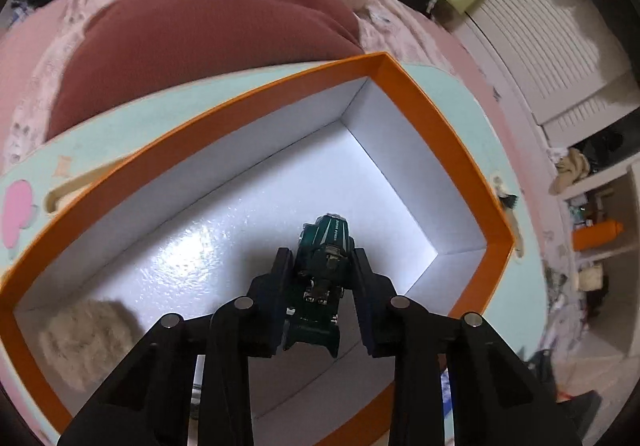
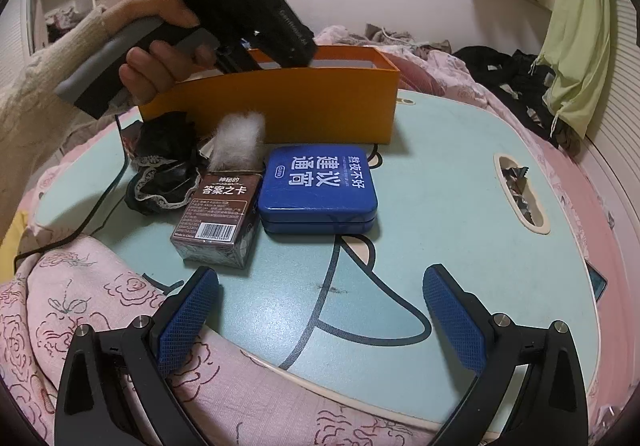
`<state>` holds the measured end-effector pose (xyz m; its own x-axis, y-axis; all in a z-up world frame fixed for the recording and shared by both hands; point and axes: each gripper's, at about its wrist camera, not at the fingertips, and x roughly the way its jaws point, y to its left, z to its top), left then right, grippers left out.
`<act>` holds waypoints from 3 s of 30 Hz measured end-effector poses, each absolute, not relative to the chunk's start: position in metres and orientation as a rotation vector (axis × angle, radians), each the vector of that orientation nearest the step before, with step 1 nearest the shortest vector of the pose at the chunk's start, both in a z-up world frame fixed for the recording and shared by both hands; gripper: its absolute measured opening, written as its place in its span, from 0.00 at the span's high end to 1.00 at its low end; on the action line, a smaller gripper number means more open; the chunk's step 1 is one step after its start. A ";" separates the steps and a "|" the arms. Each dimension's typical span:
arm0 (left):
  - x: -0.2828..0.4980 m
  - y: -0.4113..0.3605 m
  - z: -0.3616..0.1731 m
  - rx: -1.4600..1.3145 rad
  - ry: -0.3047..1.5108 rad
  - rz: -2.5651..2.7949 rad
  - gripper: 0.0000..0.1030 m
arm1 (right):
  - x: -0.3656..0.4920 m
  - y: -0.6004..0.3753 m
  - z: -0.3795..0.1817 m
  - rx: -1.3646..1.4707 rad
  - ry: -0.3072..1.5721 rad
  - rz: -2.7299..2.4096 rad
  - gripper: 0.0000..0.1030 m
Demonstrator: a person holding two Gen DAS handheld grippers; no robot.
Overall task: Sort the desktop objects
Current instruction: 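Grasp the green toy car in the orange box with the left gripper, set it beside the white ball, then grasp the small white toy figurine in the box with the right gripper, set it by the case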
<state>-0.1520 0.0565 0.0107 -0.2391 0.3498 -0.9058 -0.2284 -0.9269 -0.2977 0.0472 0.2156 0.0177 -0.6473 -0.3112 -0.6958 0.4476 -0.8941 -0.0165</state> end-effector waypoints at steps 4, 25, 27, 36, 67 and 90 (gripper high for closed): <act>-0.145 0.050 0.017 -1.631 -0.102 2.289 0.72 | 0.047 0.216 0.018 1.010 0.260 -2.510 0.01; -0.067 0.090 0.061 -1.327 0.139 2.283 0.70 | 0.047 0.216 0.017 1.009 0.259 -2.511 0.01; -0.065 0.083 0.059 -1.333 0.091 2.271 0.69 | 0.047 0.217 0.017 1.009 0.259 -2.511 0.01; -0.028 0.030 0.071 -1.355 0.026 2.360 0.37 | 0.047 0.217 0.017 1.009 0.259 -2.511 0.01; 0.058 -0.027 -0.006 -1.397 0.077 2.661 0.17 | 0.048 0.218 0.017 1.006 0.260 -2.512 0.01; 0.054 -0.024 -0.014 -1.280 -0.017 2.810 0.00 | -0.146 0.063 0.096 1.528 -0.193 -1.892 0.33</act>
<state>0.0543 -0.0245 -0.0139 -0.6552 0.0534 -0.7536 -0.0441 -0.9985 -0.0323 -0.1463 0.0626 0.0957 -0.0716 -0.5879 -0.8057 0.4132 -0.7527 0.5125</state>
